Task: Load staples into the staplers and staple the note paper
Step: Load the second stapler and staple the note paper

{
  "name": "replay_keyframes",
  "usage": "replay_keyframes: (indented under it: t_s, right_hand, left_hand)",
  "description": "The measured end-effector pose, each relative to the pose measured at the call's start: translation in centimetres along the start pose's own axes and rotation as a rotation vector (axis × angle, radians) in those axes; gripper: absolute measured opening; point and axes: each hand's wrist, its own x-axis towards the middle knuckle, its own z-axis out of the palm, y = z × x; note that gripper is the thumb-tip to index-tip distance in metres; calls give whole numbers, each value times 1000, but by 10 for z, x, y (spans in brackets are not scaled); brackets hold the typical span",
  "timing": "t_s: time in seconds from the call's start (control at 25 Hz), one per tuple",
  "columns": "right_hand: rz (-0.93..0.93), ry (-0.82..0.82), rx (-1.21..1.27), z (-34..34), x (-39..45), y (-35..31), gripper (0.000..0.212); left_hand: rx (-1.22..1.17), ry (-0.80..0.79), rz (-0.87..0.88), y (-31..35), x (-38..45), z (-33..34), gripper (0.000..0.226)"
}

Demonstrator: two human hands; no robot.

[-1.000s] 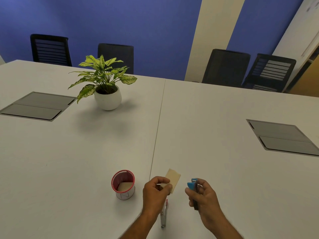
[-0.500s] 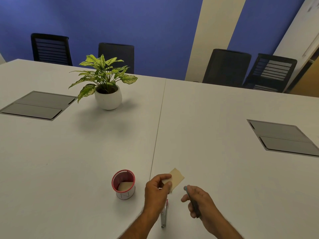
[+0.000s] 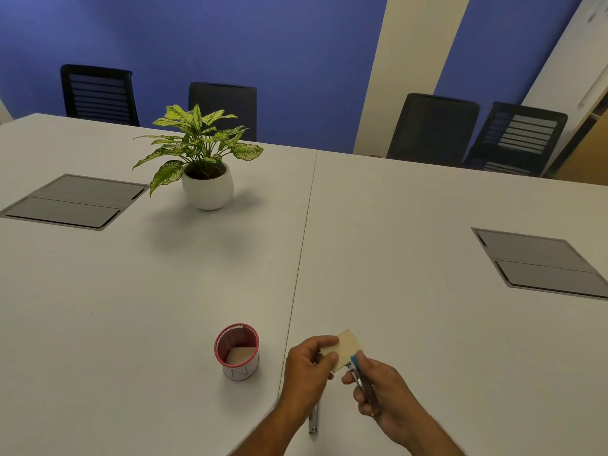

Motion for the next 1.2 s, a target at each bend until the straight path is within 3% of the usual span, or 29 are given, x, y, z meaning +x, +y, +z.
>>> replay_keyframes:
  t_s: [0.44, 1.04, 1.2]
  right_hand:
    - [1, 10, -38, -2, 4, 4, 41]
    - [-73, -7, -124, -3, 0, -3, 35]
    - [-120, 51, -151, 0, 0, -1, 35]
  left_hand:
    - [113, -114, 36, -1, -3, 2, 26]
    - [127, -84, 76, -6, -6, 5, 25]
    - [144, -84, 101, -4, -8, 5, 27]
